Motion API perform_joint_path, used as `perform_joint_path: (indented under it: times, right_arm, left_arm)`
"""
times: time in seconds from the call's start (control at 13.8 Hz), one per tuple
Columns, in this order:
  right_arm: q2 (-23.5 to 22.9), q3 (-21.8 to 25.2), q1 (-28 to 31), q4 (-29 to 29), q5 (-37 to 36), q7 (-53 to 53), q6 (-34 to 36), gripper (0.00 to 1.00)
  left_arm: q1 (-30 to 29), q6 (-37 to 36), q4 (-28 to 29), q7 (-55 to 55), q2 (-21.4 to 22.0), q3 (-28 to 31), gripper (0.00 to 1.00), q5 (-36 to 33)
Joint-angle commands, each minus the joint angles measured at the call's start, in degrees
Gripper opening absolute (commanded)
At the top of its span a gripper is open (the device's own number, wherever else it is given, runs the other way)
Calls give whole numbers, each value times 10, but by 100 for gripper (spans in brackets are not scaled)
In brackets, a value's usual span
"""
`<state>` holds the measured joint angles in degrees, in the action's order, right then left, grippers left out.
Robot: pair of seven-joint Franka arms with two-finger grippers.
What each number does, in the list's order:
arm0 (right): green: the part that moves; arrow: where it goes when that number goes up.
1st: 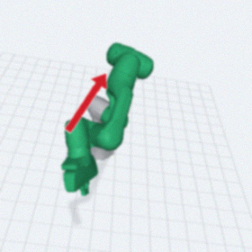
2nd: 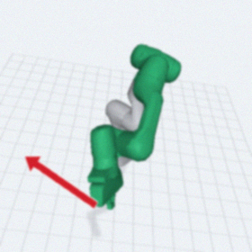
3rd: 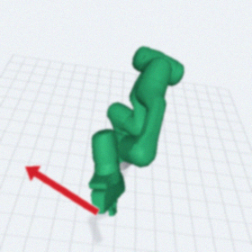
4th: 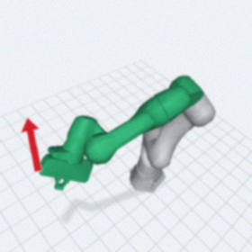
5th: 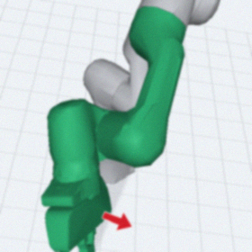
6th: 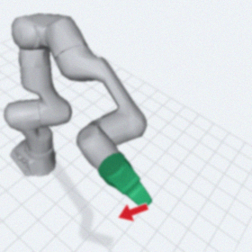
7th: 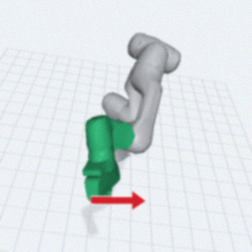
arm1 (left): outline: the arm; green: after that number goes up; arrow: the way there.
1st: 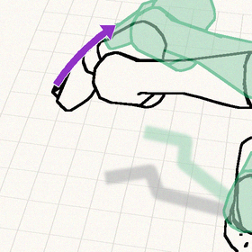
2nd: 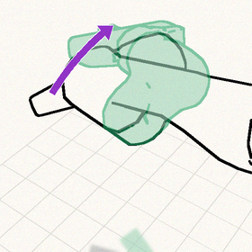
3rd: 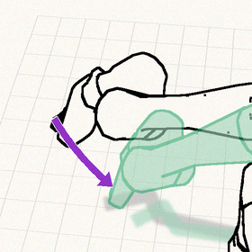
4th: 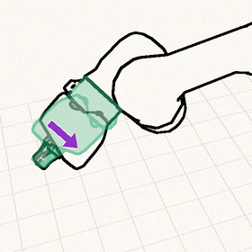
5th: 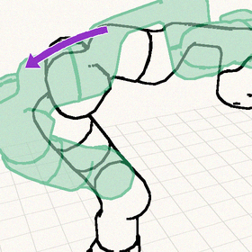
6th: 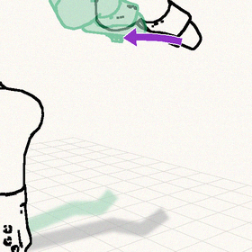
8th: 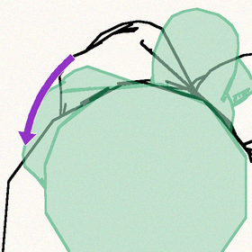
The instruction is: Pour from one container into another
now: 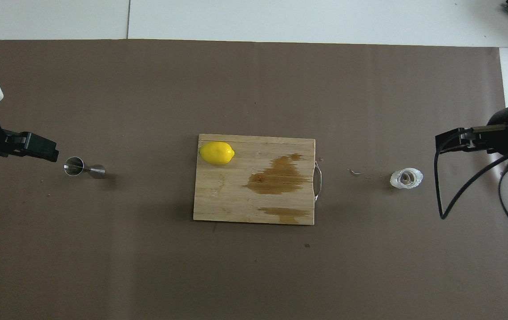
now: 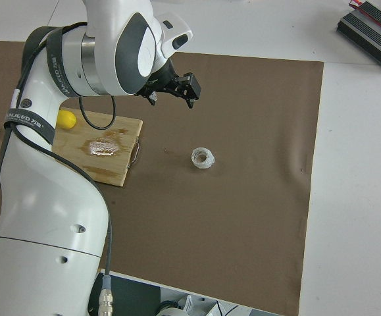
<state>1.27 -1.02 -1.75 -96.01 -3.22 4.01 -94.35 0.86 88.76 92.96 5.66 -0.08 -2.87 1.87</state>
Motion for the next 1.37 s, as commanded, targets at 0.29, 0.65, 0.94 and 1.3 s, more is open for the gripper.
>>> perform_joint_path:
  times: [0.29,0.65,0.94,1.3]
  right_arm:
    - [15,-5,10,-17,16,2,-9,100]
    - [15,-5,10,-17,16,2,-9,100]
    - [15,-5,10,-17,16,2,-9,100]
    - [15,-5,10,-17,16,2,-9,100]
  left_arm:
    - [-66,3,78,-9,-33,1,100,33]
    - [-105,1,125,-32,-56,2,100,41]
    - [-141,-61,113,-32,-85,2,100,93]
    - [-147,-113,94,-38,-129,31,100,125]
